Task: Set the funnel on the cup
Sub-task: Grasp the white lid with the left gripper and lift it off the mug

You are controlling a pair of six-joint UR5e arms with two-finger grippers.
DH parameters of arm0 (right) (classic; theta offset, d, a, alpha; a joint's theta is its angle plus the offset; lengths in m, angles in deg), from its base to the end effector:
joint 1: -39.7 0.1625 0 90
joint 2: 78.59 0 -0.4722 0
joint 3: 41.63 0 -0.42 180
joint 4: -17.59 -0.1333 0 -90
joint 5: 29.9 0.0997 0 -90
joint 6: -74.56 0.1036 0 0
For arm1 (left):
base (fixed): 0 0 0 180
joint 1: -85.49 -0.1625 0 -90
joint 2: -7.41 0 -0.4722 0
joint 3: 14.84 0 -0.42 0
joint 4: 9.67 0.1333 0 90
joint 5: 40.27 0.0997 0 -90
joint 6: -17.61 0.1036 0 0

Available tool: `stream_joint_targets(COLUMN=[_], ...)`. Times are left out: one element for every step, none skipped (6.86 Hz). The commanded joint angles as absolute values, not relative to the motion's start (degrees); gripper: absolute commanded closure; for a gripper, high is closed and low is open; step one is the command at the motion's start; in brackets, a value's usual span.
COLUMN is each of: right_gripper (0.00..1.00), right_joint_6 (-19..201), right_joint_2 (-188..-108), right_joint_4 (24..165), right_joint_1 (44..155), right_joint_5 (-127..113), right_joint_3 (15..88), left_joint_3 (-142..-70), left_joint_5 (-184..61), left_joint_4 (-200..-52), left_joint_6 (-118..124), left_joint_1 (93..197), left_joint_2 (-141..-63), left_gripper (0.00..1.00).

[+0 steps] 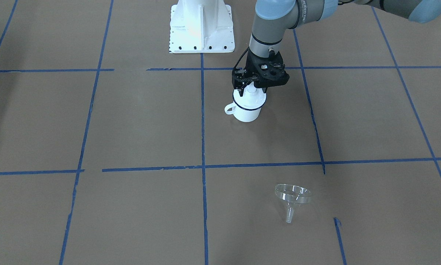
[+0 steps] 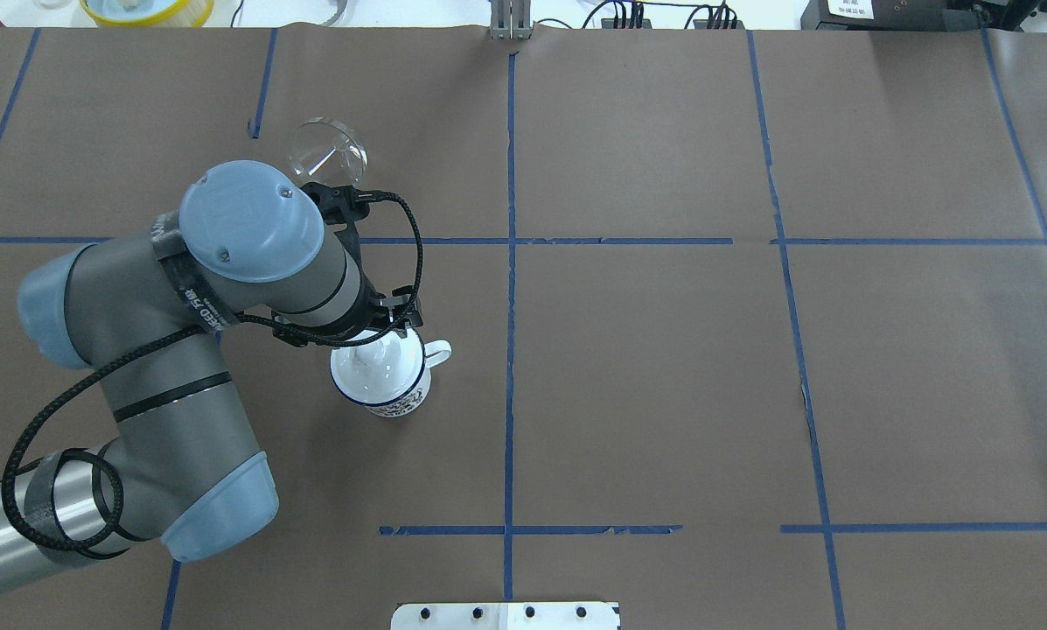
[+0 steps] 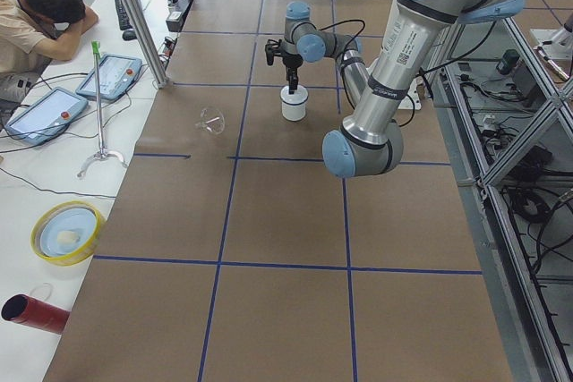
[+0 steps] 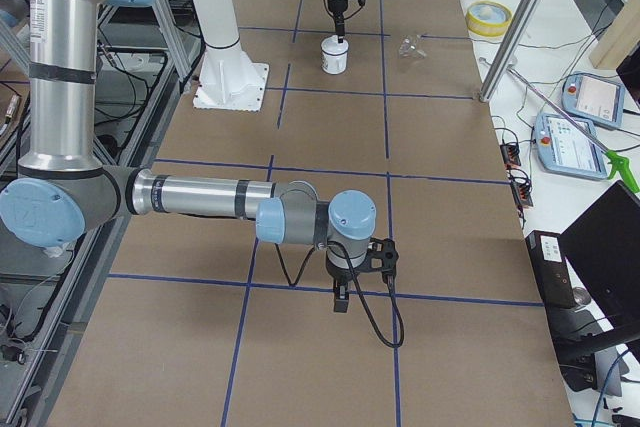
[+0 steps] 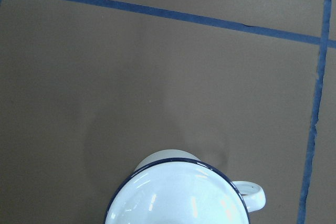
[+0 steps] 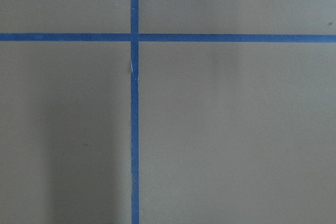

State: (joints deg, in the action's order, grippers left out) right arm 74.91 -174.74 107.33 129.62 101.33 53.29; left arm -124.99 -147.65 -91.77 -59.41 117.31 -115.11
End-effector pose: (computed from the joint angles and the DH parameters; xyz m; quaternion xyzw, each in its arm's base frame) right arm 0.0644 -0.4678 0.7206 -0.0092 -0.3520 0.0052 0.9359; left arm 0.4975 -0.4291 0.2267 0.0143 0.4013 -0.0928 0.9111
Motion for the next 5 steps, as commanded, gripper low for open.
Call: stream_joint_targets(right_gripper=[0.0,0.0,0.0,0.0,0.0], right_joint_6=[74.9,74.9,74.9,74.9,74.9], right_joint_2=[-174.7,-174.7,-174.7,-174.7,-174.7], right_joint_4=[107.3,107.3,107.3,107.3,107.3], right_joint_1=[129.6,129.6,129.6,129.6,129.6], right_joint_5=[101.3,101.3,101.3,101.3,101.3], right_joint_3=[53.3,53.3,53.3,53.3,53.3], left_joint_3=[-125.0,-125.0,-125.1,-125.1,-125.1], left_joint_5=[-147.9,-147.9,-148.0,-148.0,-148.0], left_joint_4=[-91.7,-91.7,-91.6,-91.6,-91.6], left_joint_6=[-59.2,-59.2,-59.2,-59.2,-59.2], left_joint_1=[117.3,117.3,117.3,117.3,117.3], left_joint_2=[-115.1,-115.1,-115.1,-115.1,-115.1], left_gripper=[0.79,0.79,0.79,0.74,0.54])
